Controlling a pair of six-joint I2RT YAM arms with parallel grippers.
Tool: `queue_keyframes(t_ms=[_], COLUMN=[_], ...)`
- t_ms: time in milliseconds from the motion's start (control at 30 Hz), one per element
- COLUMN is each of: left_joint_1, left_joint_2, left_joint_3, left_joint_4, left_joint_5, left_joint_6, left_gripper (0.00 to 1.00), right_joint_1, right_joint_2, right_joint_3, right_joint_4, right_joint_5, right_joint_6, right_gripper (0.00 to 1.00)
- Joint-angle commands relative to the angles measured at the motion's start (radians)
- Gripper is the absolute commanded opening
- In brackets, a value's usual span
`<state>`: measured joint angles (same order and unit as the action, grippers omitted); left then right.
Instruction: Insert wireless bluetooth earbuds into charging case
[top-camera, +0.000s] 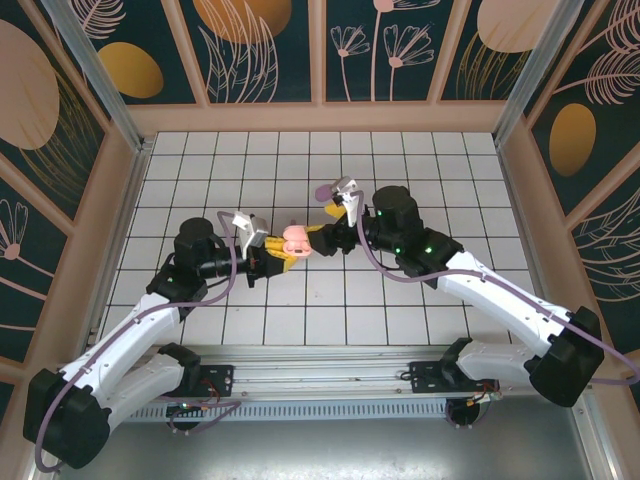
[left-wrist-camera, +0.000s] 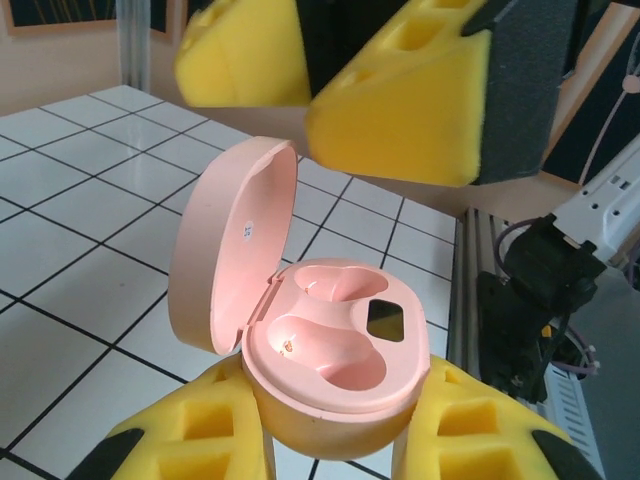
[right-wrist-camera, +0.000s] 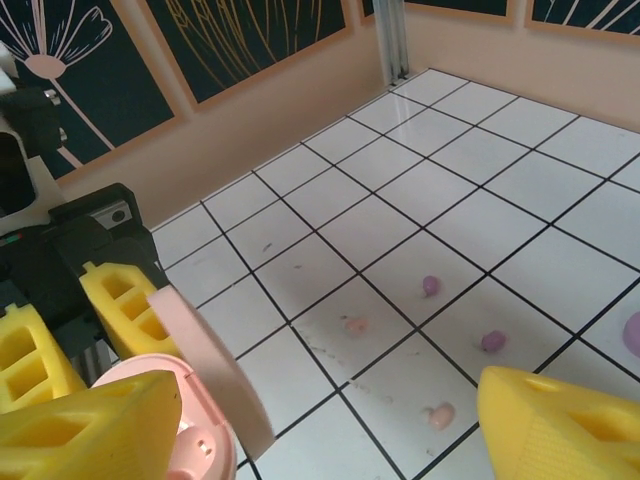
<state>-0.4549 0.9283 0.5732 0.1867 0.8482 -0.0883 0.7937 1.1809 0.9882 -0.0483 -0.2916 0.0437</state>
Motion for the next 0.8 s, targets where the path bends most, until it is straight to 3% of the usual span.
queue_keyframes(t_ms=[0, 333, 500, 767], left_joint_1=[-0.002, 0.026, 0.048, 0.055], left_joint_2=[-0.014, -0.024, -0.053, -0.150], left_joint_3=[-0.001, -0.013, -0.004, 0.033], left_joint_4=[0.023, 0.043, -0.031, -0.203], left_joint_5=[-0.047, -0.104, -0.175, -0.369], left_joint_6=[-0.033, -0.083, -0.067, -0.001], left_gripper=[0.02, 0.02, 0.02, 0.02], right_joint_1=[-0.002, -0.002, -0.013, -0.131], right_joint_2=[-0.029, -0.067, -0.067, 0.127], right_joint_3=[0.008, 0.000, 0.012, 0.109], right_joint_4=[0.038, 0.024, 0.038, -0.079], right_joint_5=[-0.035, -0.054, 0.039, 0.100], right_joint_6=[0.030, 0.060, 0.119, 0.455], right_gripper=[0.78, 0.79, 0.79, 0.71])
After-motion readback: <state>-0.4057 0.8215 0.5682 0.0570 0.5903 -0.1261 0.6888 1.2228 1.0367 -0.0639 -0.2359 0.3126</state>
